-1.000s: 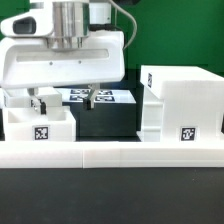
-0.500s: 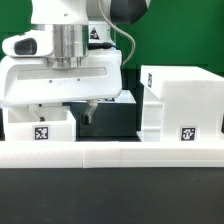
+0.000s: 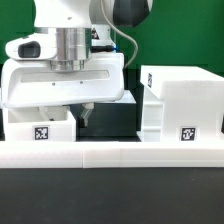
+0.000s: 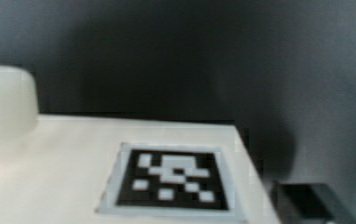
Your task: Assemble drawer
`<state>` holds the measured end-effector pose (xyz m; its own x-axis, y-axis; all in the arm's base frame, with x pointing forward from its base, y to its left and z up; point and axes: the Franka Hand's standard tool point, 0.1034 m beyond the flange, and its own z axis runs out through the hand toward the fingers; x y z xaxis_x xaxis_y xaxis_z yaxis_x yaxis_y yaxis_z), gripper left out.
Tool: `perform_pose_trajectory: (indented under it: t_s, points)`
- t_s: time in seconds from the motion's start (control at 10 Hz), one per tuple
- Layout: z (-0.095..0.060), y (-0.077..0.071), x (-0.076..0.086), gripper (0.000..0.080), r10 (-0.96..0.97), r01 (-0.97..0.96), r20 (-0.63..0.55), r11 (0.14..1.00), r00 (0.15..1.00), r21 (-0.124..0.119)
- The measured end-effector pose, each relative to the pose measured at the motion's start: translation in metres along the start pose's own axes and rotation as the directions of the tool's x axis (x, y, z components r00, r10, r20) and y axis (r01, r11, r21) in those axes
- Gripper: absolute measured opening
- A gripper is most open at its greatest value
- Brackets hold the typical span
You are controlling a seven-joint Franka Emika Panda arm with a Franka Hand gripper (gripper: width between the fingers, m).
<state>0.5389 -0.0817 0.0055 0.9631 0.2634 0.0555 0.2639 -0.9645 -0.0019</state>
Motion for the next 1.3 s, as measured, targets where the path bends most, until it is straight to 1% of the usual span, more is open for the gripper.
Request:
perform_pose_trajectory:
  t_s: [0.2, 0.3, 0.4, 0.8, 0.9, 1.0, 1.2, 1.3]
  points:
    - [0.0, 0.0, 0.0, 0.0091, 0.0, 0.0, 0.0, 1.0, 1.0, 0.0]
    - [0.0, 0.0, 0.0, 0.0091, 0.0, 0.0, 0.0, 1.0, 1.0, 0.0]
    - [0.0, 0.0, 0.0, 0.0041, 0.0, 0.0, 0.0, 1.0, 1.0, 0.0]
    - [0.0, 0.0, 0.0, 0.0041, 0.0, 0.0, 0.0, 1.0, 1.0, 0.0]
    - [0.0, -0.002, 0.0, 0.0041, -0.019, 0.019, 0.004, 1.0, 1.0, -0.001]
    - [-0.004, -0.008, 0.003, 0.0041, -0.06, 0.06, 0.013, 0.998, 0.998, 0.0]
    - [-0.012, -0.011, 0.001, 0.0041, -0.126, 0.126, 0.032, 0.992, 0.991, 0.023]
    - [-0.013, -0.013, 0.0, 0.0041, -0.168, 0.166, 0.047, 0.985, 0.985, 0.04]
